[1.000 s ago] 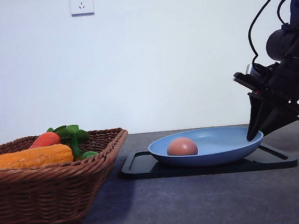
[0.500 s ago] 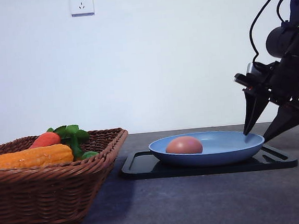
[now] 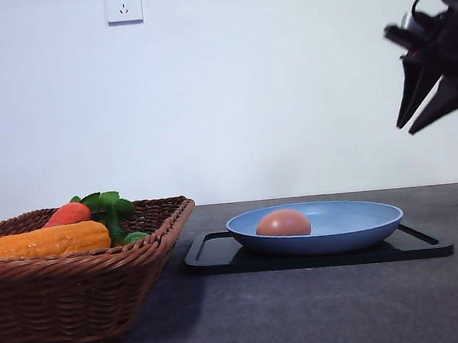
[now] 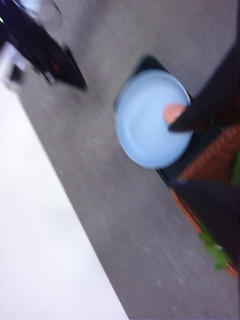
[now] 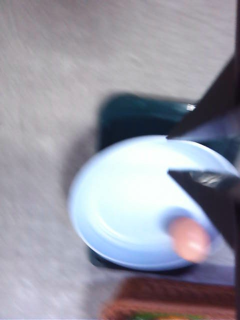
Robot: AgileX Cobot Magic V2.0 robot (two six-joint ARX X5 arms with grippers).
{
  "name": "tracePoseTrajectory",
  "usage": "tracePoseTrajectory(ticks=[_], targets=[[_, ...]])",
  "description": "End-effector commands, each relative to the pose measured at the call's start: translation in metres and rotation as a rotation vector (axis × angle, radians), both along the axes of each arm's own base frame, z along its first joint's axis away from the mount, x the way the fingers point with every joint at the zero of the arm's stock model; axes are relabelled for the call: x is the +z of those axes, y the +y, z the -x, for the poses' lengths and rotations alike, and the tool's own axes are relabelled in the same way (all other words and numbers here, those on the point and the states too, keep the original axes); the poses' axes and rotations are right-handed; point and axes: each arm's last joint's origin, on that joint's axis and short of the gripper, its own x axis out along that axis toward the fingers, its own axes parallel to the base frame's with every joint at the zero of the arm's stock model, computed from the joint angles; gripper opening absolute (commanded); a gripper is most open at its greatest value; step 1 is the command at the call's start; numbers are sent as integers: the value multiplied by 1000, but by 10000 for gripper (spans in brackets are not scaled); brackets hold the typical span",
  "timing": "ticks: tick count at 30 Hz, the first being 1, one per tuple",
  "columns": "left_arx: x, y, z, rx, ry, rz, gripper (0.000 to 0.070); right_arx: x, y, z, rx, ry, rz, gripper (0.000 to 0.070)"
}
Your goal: Transfer egg from basket to plate and serve
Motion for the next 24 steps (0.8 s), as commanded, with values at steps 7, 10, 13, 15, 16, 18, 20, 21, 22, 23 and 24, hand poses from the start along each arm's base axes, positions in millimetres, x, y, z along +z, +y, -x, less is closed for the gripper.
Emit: tracePoseTrajectory(ticks=[7,10,13,15,16,18,20,21,22,23,24], targets=[[-29,-5,-55,165,110,-187,0,25,43,39,154,-74,123,0],[-44,8,-75,258,193,-200,0,26,61,60,189,-120,202,0],[-58,26,-87,307,270,-142,0,23,77,83,207,-205,294,0],[-67,38,-90,337,300,-93,0,17,85,98,208,-276,343,0],[-71,44,-90,356,306,-74,0,14,89,104,206,-310,356,0],[-81,55,-89,400,310,-30,0,5,94,118,195,-378,376,0],[-90,63,-83,428,302,20,0,-5,97,130,169,-436,386,0],[-95,66,-80,439,295,47,0,-11,97,136,150,-465,388,0],[-100,69,-75,447,286,77,0,-16,97,141,133,-492,388,0],[-104,71,-71,454,274,106,0,-22,97,146,115,-520,384,0],[-109,72,-66,459,262,134,0,-27,96,152,97,-548,378,0]])
